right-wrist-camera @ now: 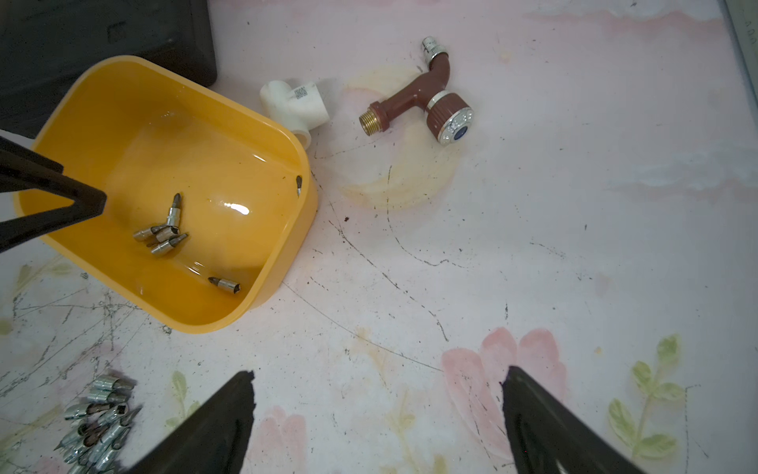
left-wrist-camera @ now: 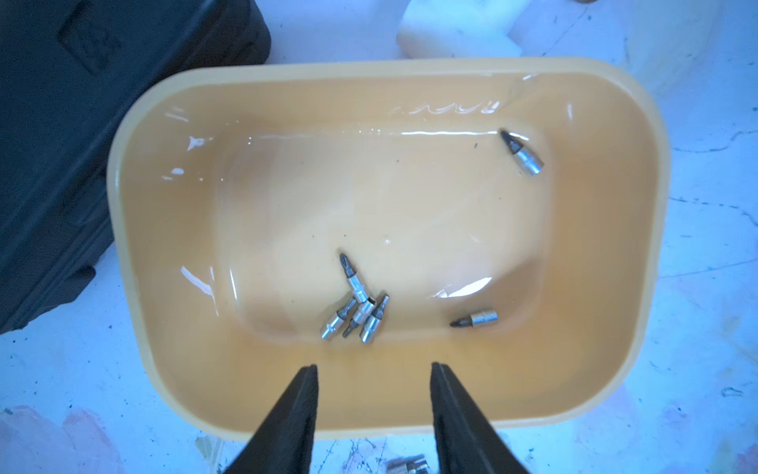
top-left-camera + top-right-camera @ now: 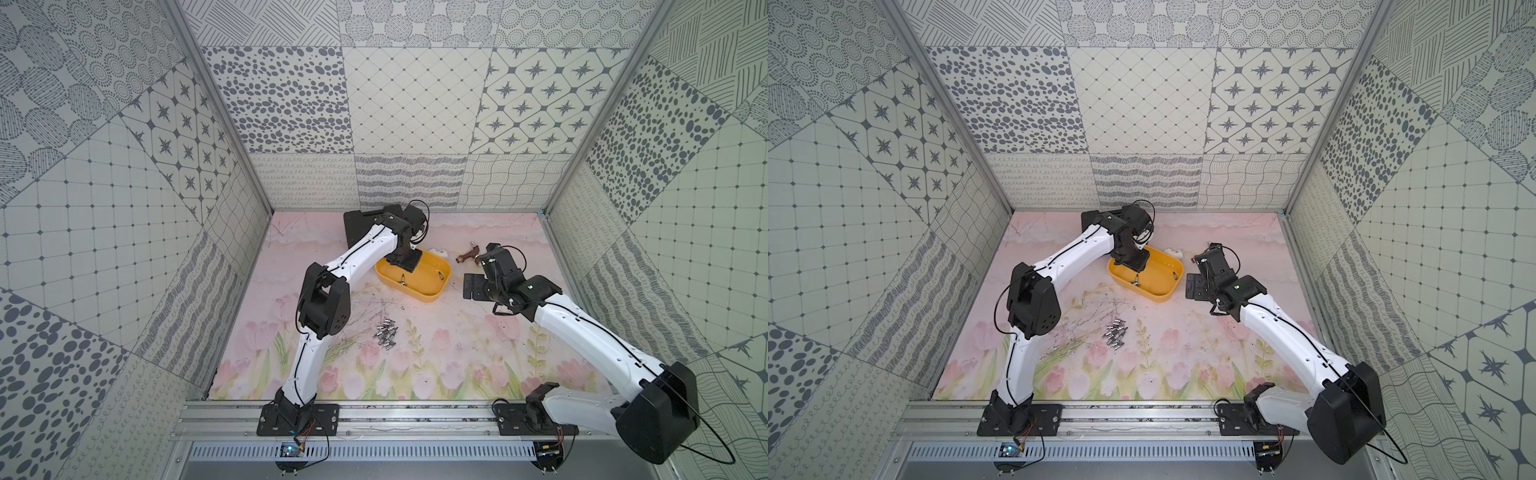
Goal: Put the bit on the desktop into the storage box
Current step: Place the screwdriver bit in the storage box.
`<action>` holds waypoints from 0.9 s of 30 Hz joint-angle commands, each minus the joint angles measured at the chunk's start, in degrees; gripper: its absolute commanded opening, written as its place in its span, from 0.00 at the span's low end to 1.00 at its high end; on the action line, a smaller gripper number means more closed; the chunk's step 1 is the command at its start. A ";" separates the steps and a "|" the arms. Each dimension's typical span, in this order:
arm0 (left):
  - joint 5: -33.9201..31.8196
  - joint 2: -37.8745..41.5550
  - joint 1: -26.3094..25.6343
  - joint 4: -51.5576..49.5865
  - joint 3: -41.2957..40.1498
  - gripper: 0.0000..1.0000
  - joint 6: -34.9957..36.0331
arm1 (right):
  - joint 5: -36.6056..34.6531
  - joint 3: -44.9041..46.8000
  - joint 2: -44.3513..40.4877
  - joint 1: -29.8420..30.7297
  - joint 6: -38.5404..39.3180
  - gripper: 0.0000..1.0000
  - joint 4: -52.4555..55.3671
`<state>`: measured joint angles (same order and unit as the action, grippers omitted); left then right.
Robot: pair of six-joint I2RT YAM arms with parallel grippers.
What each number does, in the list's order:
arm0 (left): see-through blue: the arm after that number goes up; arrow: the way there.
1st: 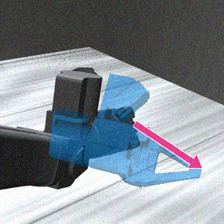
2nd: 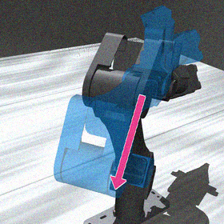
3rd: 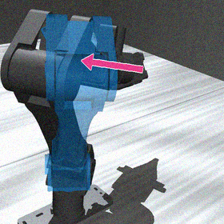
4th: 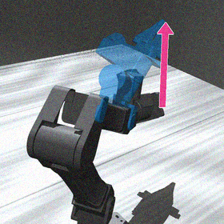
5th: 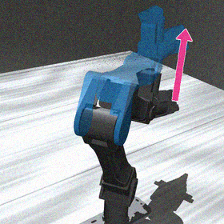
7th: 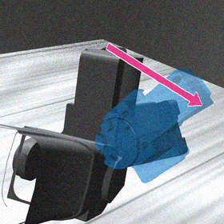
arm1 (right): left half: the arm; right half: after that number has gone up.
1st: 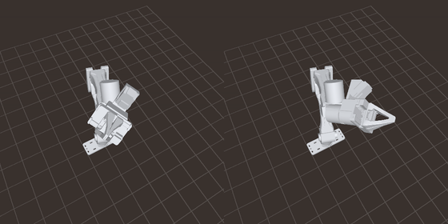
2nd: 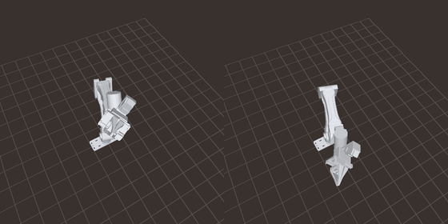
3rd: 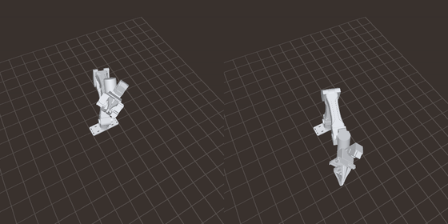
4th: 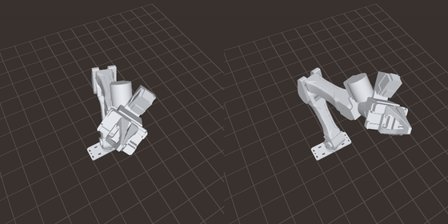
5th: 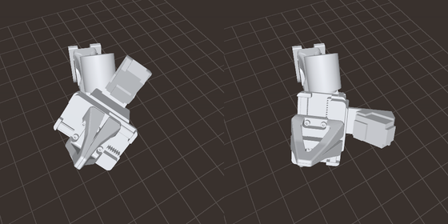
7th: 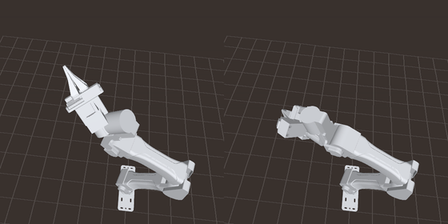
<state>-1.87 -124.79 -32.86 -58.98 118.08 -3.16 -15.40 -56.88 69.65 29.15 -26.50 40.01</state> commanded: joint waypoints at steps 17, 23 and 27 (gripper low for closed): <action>-2.09 33.62 1.83 19.79 -37.79 0.66 -8.34 | 8.77 -0.78 -3.29 0.43 4.75 0.96 -1.68; -4.11 41.53 4.61 25.48 -49.09 0.68 -13.33 | 11.49 -0.87 -3.64 1.16 6.11 0.96 -1.60; -3.70 46.48 7.57 28.42 -55.39 0.70 -16.18 | 11.73 -1.46 -3.42 1.87 6.62 0.96 -0.80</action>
<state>-3.86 -82.72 -27.92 -38.44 68.20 -13.41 -4.84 -56.88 67.13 30.44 -21.15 40.10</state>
